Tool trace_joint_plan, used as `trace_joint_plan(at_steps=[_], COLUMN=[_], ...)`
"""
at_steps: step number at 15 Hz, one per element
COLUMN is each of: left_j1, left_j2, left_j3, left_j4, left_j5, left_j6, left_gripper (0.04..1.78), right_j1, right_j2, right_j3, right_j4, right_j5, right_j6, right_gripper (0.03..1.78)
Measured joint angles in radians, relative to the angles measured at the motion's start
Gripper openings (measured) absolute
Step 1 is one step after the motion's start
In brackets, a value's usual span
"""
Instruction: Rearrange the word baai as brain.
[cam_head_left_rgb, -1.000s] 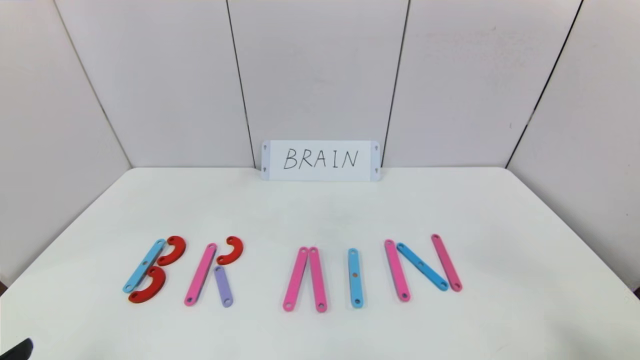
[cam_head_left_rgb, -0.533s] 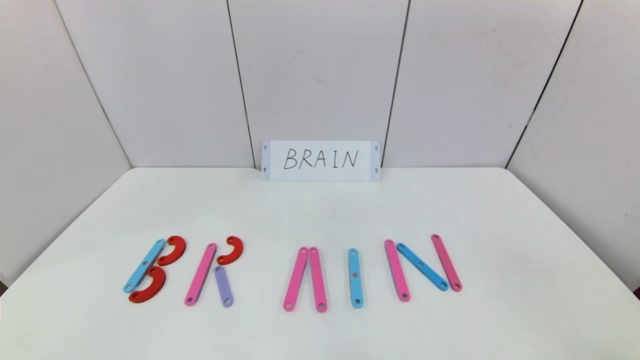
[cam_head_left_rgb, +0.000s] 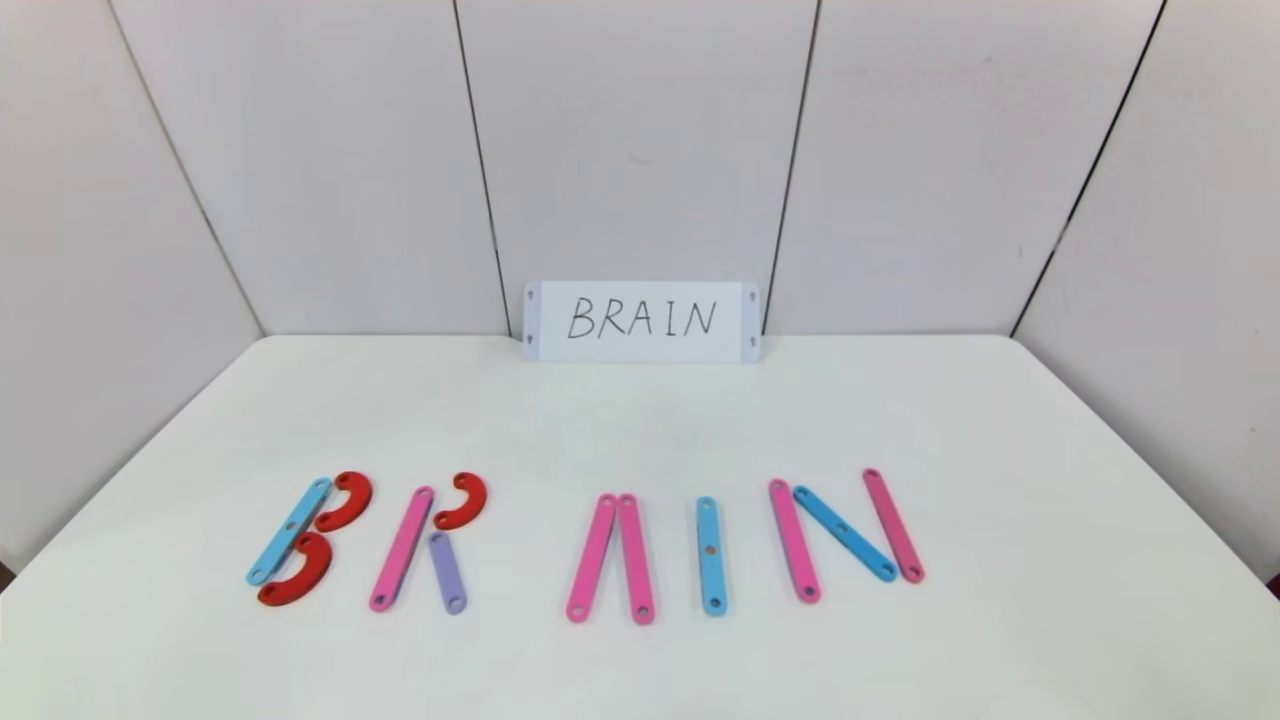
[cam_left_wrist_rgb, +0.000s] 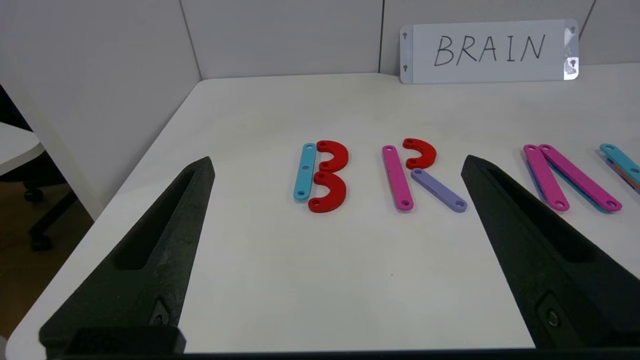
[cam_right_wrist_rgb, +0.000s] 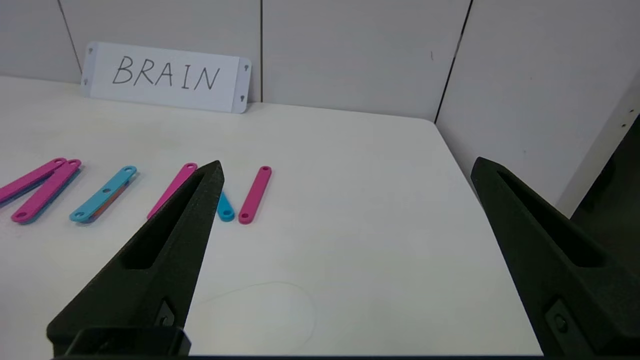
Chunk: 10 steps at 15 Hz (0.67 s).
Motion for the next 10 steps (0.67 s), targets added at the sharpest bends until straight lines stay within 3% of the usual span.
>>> trace_joint_plan(at_steps=[3,6,10], left_j1=[0.0,0.0,0.0], left_j2=[-0.003,-0.004,-0.004], left_j3=[0.143,0.196,0.203], left_j4=[-0.12,-0.111,-0.083], left_j5=[-0.013,-0.036,-0.045], left_j6=[0.026,0.03,0.028], left_gripper=[1.73,1.73,1.73], right_j1=[0.0,0.0,0.001], right_j2=[-0.016,-0.019,-0.02], right_j3=[0.131,0.16,0.164], right_j4=[-0.086,0.013,0.014], right_j5=[-0.013,-0.013,-0.007], right_j6=[-0.036,-0.026,-0.022], right_gripper=[1.73,1.73,1.73])
